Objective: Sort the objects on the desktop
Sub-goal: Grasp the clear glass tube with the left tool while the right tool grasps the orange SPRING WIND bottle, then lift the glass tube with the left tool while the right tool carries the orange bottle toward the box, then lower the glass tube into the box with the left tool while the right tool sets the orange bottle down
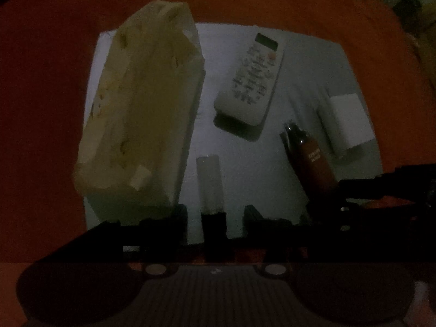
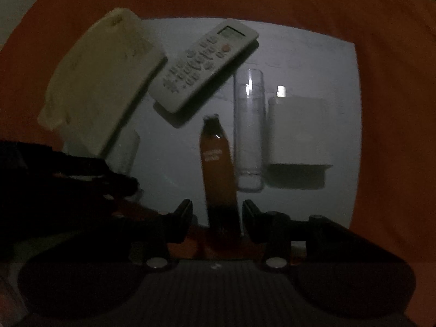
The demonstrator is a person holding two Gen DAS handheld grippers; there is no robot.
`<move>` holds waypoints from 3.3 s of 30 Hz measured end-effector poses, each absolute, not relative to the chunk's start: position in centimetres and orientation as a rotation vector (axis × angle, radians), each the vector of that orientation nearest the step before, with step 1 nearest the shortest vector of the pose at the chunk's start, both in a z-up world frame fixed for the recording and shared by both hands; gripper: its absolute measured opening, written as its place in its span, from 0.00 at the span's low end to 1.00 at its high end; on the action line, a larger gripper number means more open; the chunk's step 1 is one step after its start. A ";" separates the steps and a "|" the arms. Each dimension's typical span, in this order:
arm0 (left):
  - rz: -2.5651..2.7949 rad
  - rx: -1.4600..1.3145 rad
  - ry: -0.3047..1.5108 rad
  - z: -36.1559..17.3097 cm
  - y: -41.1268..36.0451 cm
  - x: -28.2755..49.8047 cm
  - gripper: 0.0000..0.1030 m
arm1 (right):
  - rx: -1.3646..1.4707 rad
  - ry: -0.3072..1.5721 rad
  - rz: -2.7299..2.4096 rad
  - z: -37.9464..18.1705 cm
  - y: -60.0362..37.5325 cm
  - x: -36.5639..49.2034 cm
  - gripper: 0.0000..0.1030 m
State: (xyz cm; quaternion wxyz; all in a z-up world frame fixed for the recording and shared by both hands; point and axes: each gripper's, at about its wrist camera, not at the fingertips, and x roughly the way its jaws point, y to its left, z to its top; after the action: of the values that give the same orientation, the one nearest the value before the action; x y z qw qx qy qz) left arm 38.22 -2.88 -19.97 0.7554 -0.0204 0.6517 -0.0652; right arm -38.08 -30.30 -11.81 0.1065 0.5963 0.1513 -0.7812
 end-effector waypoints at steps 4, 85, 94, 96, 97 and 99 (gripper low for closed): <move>-0.089 -0.057 1.386 -20.0 -3.0 38.5 0.40 | 1.756 0.480 -2.315 -12.5 -31.0 -38.4 0.41; -0.277 -0.157 1.346 -16.0 1.1 16.3 0.15 | 1.701 0.547 -2.260 -14.2 -26.6 -14.7 0.27; -0.264 -0.119 1.378 -17.6 0.9 15.4 0.15 | 1.727 0.619 -2.241 -15.9 -27.1 -14.6 0.27; -0.263 -0.105 1.379 -17.8 0.7 15.3 0.15 | 1.734 0.636 -2.238 -16.3 -27.1 -14.6 0.27; -0.263 -0.097 1.378 -17.8 0.5 15.2 0.15 | 1.737 0.647 -2.235 -16.6 -27.2 -14.6 0.27; -0.266 -0.098 1.389 -18.0 0.3 15.1 0.15 | 1.741 0.664 -2.228 -17.0 -27.3 -14.6 0.27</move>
State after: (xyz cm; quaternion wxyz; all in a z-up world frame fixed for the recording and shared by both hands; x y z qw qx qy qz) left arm 15.09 0.25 -18.03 0.7591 -0.0448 0.6378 -0.1222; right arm -14.61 -27.29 -16.97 0.1182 0.5952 0.2270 -0.7617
